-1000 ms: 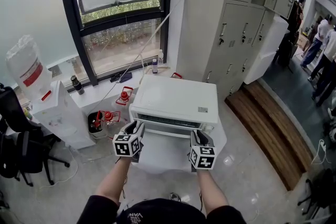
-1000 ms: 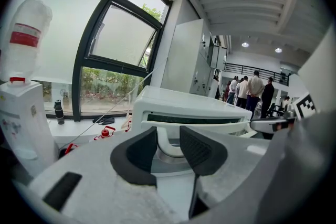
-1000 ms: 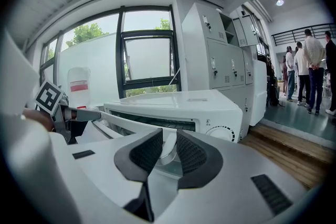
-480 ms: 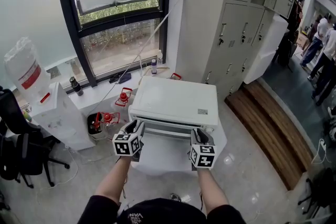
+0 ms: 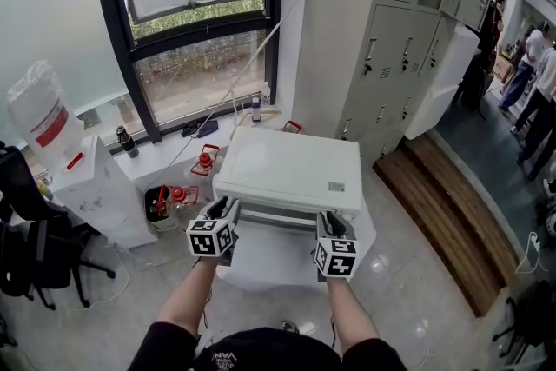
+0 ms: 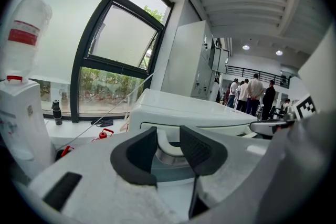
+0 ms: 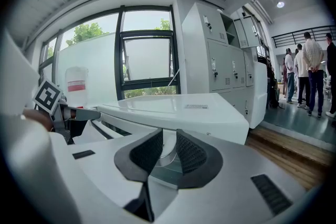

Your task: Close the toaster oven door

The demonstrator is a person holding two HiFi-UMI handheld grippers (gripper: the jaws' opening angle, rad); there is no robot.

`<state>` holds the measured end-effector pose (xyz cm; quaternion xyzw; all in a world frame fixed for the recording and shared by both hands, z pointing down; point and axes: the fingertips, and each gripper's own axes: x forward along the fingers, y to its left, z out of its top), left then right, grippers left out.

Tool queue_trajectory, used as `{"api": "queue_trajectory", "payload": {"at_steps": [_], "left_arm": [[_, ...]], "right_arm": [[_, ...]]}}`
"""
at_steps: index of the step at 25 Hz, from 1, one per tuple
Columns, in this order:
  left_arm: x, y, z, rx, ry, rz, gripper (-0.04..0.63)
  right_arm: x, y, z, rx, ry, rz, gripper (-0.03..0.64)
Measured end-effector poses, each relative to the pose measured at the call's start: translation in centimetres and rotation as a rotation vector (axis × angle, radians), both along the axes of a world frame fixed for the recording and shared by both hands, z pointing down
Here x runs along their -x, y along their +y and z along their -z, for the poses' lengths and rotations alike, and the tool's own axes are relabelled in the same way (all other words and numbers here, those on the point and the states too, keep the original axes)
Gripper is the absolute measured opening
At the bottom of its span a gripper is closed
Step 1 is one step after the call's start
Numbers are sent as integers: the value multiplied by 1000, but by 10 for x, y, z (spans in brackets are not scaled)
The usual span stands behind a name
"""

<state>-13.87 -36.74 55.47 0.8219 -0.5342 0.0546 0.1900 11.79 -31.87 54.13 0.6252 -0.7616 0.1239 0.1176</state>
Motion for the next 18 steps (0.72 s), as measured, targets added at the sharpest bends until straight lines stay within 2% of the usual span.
{"api": "queue_trajectory", "payload": {"at_steps": [7, 13, 18], "left_arm": [[-1, -3, 1, -10, -6, 4, 149], [-3, -2, 5, -58, -73, -5, 149], [-2, 1, 7, -70, -92, -3, 150]], "right_arm": [[0, -3, 0, -1, 0, 9, 86], [-2, -2, 1, -14, -7, 8, 89], [-2, -2, 2, -25, -8, 0, 87]]}}
